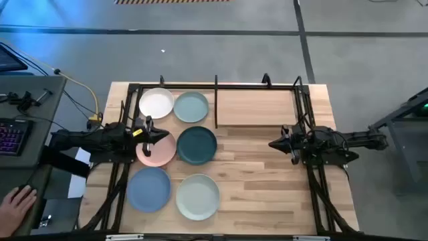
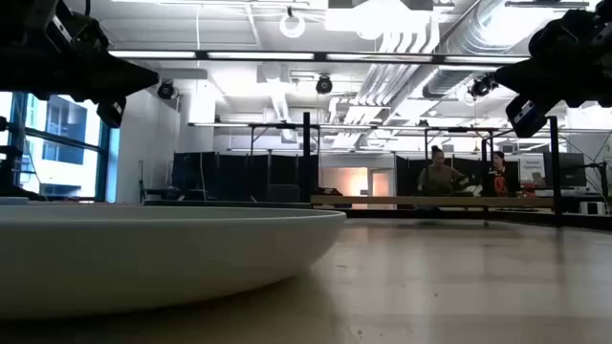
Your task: Place and stack plates onto a shelf
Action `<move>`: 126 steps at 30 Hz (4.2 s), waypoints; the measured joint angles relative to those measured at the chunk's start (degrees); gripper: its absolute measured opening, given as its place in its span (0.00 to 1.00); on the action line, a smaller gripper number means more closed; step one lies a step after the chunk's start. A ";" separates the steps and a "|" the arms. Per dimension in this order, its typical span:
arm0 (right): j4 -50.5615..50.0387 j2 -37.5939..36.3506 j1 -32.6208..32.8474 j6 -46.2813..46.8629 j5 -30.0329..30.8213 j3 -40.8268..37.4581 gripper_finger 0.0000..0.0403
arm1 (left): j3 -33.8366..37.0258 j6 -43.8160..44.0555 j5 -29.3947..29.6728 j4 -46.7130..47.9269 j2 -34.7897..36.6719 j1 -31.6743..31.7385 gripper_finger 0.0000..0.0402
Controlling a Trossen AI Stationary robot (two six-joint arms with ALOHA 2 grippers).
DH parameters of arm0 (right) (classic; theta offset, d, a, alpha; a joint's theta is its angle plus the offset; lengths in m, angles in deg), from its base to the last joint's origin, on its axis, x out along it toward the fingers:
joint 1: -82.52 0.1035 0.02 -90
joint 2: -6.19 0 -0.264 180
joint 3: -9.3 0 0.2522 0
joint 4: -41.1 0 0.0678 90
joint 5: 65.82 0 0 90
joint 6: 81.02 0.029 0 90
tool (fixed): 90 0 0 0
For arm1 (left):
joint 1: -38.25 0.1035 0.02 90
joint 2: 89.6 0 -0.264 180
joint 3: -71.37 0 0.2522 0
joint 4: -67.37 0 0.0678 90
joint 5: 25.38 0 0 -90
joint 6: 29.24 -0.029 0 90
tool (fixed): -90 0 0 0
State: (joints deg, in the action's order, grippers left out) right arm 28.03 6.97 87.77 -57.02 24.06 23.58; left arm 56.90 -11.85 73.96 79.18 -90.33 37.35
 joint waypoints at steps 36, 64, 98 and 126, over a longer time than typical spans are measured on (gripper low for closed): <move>0.00 -0.01 -0.01 -0.01 0.00 0.01 0.00 | 0.00 0.00 0.02 0.00 0.00 0.00 0.00; 0.00 0.01 0.01 0.01 0.00 -0.01 0.00 | 0.00 -0.01 0.02 0.00 0.00 0.01 0.00; 34.40 22.56 6.72 31.59 24.36 5.86 0.00 | 0.00 -0.01 0.01 0.00 0.00 0.02 0.00; -23.13 112.27 -1.18 61.11 11.57 75.91 0.49 | 0.00 0.00 0.02 0.00 -0.02 0.00 0.00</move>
State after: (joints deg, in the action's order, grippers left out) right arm 4.90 119.24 86.59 4.09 35.63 99.50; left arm 56.90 -11.85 73.98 79.18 -90.35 37.35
